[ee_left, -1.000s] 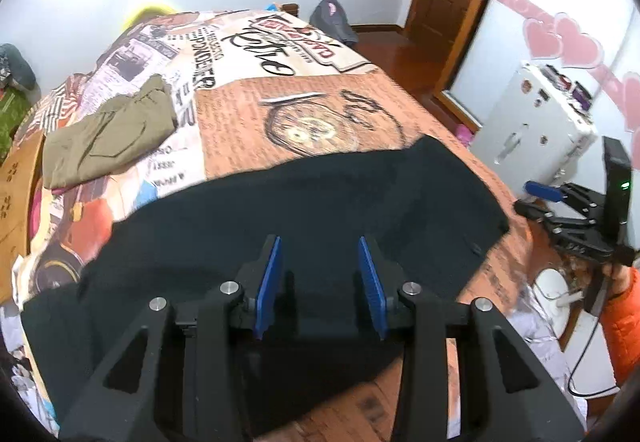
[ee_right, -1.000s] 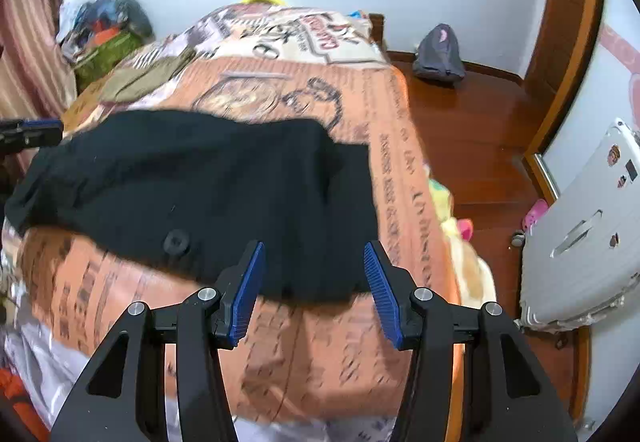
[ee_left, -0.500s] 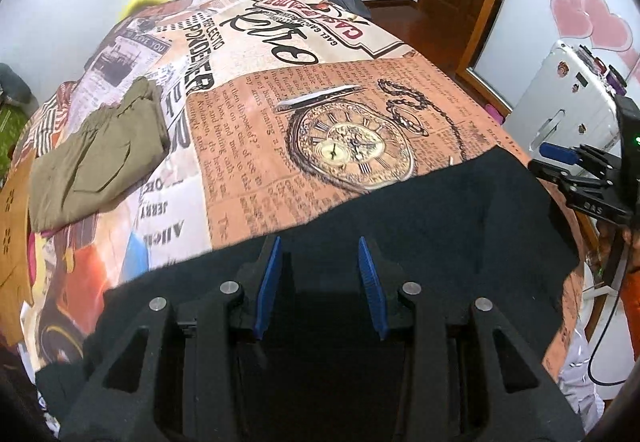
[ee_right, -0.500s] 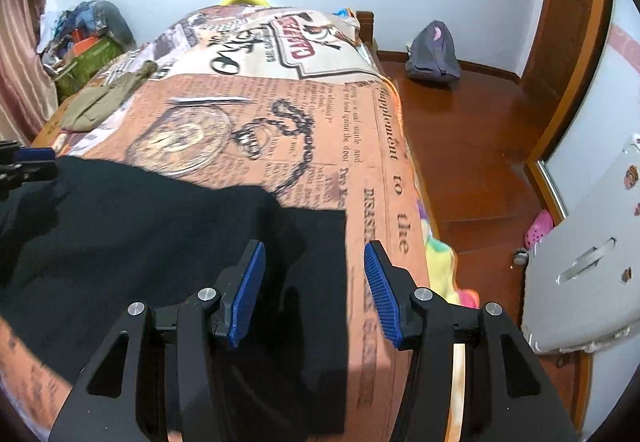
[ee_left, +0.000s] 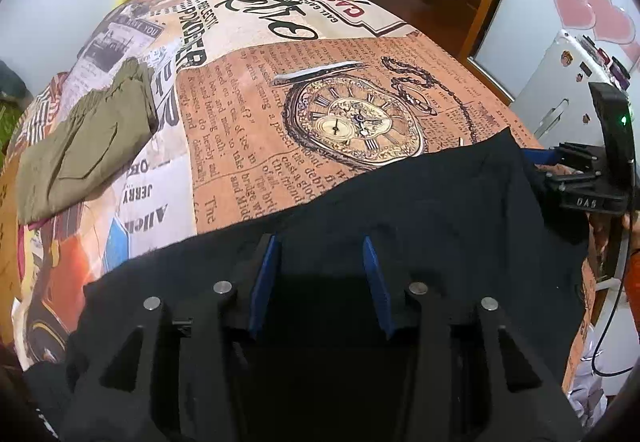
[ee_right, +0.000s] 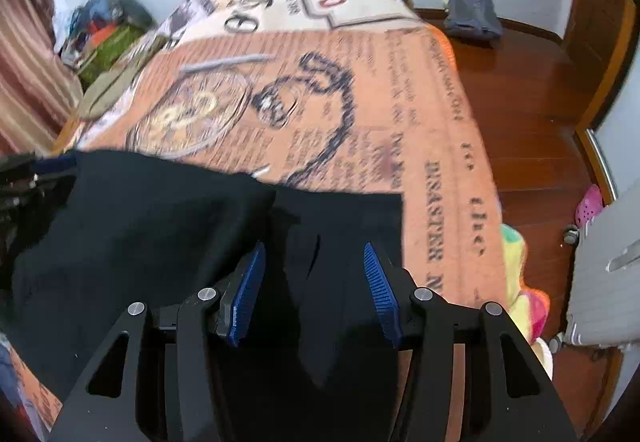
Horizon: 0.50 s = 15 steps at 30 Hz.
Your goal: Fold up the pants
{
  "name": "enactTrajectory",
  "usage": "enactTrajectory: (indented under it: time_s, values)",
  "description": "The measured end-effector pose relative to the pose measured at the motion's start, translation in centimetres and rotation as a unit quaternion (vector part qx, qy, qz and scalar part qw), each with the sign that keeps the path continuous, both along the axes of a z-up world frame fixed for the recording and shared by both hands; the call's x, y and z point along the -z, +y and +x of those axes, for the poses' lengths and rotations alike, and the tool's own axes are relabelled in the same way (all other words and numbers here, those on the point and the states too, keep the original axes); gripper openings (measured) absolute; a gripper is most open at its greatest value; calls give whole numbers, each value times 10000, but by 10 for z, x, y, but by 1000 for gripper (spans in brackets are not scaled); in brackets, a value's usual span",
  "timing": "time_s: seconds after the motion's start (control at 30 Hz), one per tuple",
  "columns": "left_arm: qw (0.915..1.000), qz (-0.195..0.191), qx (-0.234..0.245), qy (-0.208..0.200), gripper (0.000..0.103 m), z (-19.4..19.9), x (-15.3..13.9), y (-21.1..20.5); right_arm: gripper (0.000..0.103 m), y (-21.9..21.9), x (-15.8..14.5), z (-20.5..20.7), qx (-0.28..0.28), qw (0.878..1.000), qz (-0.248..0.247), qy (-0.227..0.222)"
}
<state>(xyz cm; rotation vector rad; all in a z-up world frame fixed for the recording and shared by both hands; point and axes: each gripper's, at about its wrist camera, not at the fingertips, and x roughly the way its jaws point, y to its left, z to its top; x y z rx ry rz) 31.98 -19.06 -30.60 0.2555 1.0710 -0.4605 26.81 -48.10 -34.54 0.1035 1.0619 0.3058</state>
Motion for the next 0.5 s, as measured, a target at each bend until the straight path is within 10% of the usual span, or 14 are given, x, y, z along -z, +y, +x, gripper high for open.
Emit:
enactTrajectory:
  time_s: [0.5]
  values:
    - [9999,50,-67,-125,51,-15,2,4,48,14,-8,-25,-142,9996,217,56]
